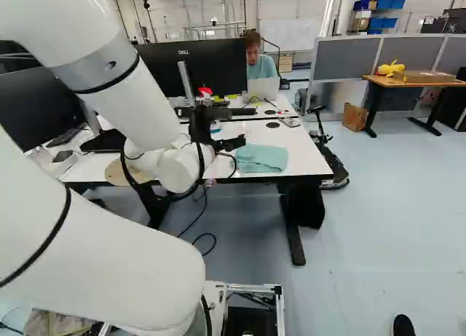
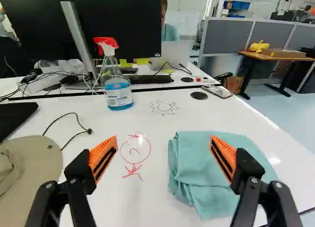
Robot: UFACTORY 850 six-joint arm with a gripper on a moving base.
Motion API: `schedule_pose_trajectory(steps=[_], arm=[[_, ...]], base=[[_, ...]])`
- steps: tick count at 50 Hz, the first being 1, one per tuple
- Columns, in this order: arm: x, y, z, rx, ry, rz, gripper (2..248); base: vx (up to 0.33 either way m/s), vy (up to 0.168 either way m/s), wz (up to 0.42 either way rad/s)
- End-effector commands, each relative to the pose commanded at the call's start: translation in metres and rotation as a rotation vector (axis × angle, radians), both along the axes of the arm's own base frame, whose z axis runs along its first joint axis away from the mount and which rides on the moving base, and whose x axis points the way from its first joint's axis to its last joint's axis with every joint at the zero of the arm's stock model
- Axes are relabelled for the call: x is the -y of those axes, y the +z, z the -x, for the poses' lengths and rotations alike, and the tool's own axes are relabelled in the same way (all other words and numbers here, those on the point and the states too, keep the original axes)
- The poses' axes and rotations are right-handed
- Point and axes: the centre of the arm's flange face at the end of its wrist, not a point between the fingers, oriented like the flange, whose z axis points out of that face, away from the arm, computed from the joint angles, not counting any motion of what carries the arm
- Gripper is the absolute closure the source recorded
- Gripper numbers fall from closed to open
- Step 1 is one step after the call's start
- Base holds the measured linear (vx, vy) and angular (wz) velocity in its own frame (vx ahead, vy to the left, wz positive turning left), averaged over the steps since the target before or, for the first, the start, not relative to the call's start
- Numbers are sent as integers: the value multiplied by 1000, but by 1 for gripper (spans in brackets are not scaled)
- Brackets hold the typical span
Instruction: Clean the table with the green towel
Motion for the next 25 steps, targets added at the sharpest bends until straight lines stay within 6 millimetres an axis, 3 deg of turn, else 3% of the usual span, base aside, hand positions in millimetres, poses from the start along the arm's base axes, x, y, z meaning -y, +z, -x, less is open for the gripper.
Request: schedule_pose_trajectory(steps=[25], arm=[[33,6,-31,-3,-82,0,3]], base=[[0,0,0]])
